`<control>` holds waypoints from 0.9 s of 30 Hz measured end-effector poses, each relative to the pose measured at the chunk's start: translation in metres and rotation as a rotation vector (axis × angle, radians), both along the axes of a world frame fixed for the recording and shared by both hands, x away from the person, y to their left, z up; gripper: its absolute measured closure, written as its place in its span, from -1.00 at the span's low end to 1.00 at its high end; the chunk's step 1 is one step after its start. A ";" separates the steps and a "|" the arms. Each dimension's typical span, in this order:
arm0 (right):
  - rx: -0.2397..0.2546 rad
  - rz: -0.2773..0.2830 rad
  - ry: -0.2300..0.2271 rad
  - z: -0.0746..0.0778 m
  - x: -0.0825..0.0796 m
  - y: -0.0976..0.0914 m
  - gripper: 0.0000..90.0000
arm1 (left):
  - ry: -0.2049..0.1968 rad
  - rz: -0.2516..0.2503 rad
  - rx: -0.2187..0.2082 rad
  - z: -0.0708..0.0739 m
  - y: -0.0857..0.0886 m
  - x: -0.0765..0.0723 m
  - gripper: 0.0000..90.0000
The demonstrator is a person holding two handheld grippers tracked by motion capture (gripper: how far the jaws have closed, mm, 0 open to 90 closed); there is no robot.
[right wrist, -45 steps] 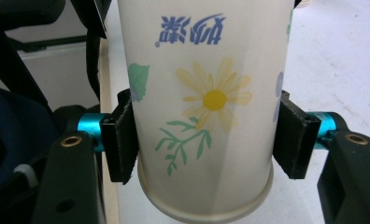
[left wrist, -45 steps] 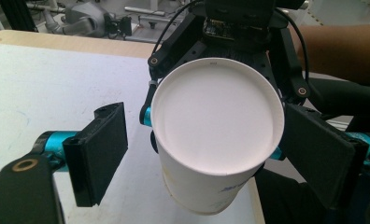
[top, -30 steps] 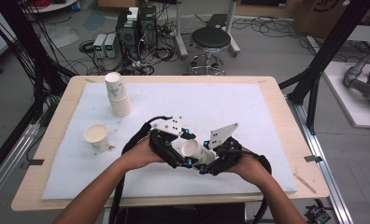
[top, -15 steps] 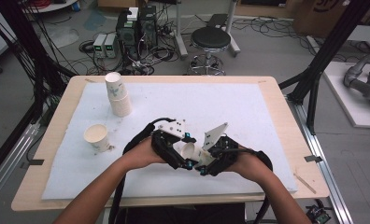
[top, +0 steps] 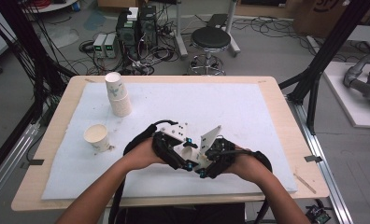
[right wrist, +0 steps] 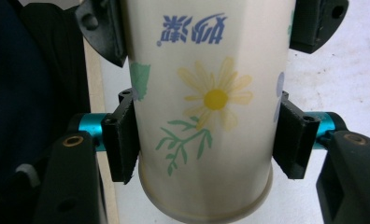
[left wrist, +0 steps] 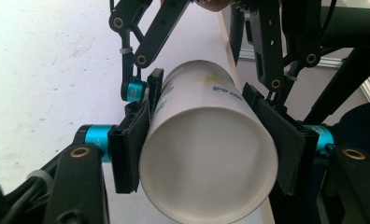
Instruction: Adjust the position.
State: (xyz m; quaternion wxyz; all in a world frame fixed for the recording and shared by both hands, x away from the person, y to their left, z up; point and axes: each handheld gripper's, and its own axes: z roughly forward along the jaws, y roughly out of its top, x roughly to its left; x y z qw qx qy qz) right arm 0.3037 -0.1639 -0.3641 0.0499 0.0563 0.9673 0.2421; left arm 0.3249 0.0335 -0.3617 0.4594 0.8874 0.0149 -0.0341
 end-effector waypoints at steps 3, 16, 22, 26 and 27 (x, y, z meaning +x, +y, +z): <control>0.015 0.003 -0.013 0.001 -0.001 -0.001 -0.26 | -0.001 0.003 -0.020 0.001 0.002 0.000 -0.17; 0.463 -0.086 -0.017 0.001 -0.010 -0.045 -0.55 | 0.030 0.033 -0.180 -0.002 0.021 -0.001 -0.17; 0.604 -0.157 -0.066 -0.006 -0.016 -0.062 -0.55 | 0.029 0.044 -0.249 -0.007 0.027 -0.003 -0.17; 0.660 -0.155 -0.073 -0.011 -0.020 -0.068 -0.55 | 0.025 0.059 -0.279 -0.009 0.028 -0.002 -0.17; 0.665 -0.155 -0.077 -0.012 -0.020 -0.069 -0.55 | 0.020 0.059 -0.284 -0.010 0.029 -0.002 -0.17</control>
